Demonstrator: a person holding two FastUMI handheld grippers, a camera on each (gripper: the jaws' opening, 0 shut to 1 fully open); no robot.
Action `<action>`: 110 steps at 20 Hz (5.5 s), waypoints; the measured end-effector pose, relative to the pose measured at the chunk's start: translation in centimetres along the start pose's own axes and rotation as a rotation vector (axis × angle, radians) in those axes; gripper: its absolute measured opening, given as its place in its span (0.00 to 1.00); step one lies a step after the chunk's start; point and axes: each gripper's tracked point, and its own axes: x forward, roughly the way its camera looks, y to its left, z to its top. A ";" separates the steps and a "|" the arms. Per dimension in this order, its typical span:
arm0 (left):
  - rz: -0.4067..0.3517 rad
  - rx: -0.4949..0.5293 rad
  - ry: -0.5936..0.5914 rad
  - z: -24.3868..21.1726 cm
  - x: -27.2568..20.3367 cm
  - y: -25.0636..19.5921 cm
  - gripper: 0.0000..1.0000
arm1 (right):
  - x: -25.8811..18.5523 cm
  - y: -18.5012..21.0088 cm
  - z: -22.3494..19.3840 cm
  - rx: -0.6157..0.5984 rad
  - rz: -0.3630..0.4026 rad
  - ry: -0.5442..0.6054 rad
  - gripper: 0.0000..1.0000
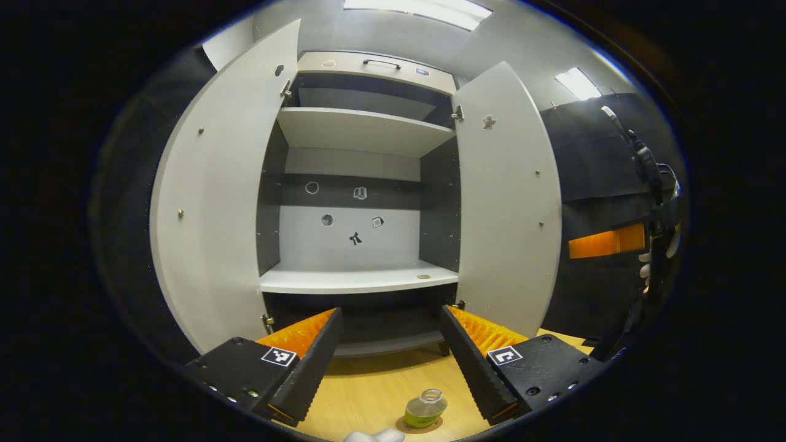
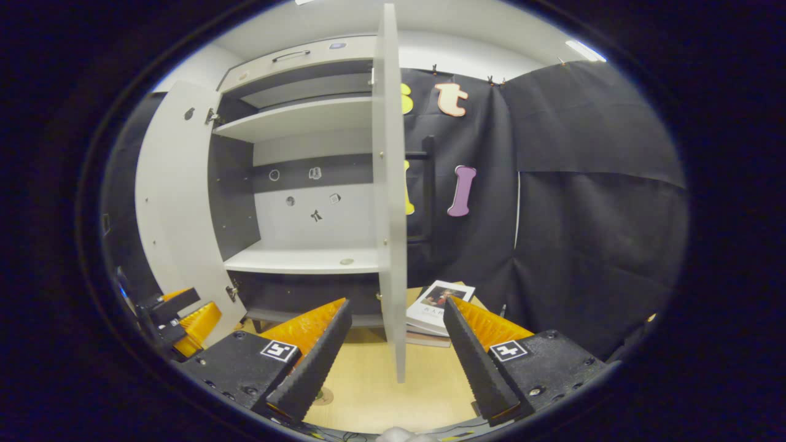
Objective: Grasp the bottle in the cabinet with the left hand and place it on the coaster, then close the right door with the right hand and the left door with the left hand.
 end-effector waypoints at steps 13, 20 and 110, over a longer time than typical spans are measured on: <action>0.348 0.030 0.068 4.0 -4.1 4.6 0.96 | 9.7 -13.3 7.7 0.084 0.017 -0.099 0.99; 0.481 0.048 0.070 5.2 -5.2 3.6 0.95 | 12.8 -9.0 9.7 0.056 0.245 -0.087 0.99; 0.276 -0.051 0.032 10.6 3.2 18.1 1.00 | 1.9 8.6 0.7 -0.058 0.237 0.057 0.99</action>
